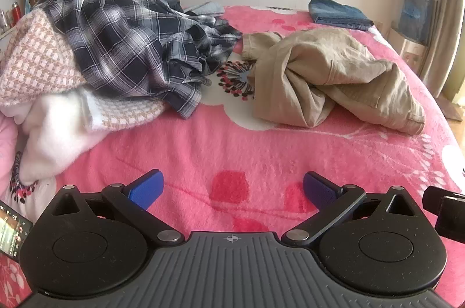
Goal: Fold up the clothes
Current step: 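Move both open grippers toward the crumpled beige trousers on the bed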
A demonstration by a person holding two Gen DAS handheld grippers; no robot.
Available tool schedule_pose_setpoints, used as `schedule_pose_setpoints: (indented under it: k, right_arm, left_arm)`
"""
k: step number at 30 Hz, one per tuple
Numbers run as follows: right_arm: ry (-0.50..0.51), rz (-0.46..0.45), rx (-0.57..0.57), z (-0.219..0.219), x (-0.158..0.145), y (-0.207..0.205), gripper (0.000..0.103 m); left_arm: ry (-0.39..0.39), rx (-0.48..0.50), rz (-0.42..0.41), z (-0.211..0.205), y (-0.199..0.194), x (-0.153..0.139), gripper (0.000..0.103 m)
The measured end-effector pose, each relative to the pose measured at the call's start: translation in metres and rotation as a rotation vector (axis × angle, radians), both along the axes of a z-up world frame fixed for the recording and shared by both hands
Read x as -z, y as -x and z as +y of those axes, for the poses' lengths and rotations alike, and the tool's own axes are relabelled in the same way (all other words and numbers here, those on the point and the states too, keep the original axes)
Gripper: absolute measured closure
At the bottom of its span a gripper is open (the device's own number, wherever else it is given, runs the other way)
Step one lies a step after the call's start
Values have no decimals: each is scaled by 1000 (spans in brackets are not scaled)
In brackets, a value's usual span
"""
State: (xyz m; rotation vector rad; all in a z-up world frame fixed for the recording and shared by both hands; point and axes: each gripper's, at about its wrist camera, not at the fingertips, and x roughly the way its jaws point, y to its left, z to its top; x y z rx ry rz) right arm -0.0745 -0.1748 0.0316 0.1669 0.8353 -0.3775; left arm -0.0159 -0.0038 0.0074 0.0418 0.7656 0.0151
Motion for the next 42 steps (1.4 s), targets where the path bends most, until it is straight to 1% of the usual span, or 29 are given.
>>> schedule_pose_setpoints:
  k: [26, 33, 36, 40, 42]
  right_arm:
    - [-14, 10, -1, 3, 2, -5, 0]
    - [-20, 5, -4, 3, 4, -8, 0]
    - [-30, -2, -8, 2, 6, -10, 0]
    - [-36, -36, -39, -6, 7, -14, 0]
    - [-29, -71, -59, -13, 5, -18, 0]
  left_arm:
    - [-16, -4, 15, 2, -2, 6, 0]
    - [5, 3, -9, 4, -3, 6, 0]
    - [7, 10, -27, 4, -9, 4, 0]
    - [8, 92, -68, 4, -29, -2, 0]
    - [17, 137, -99, 4, -42, -8, 0]
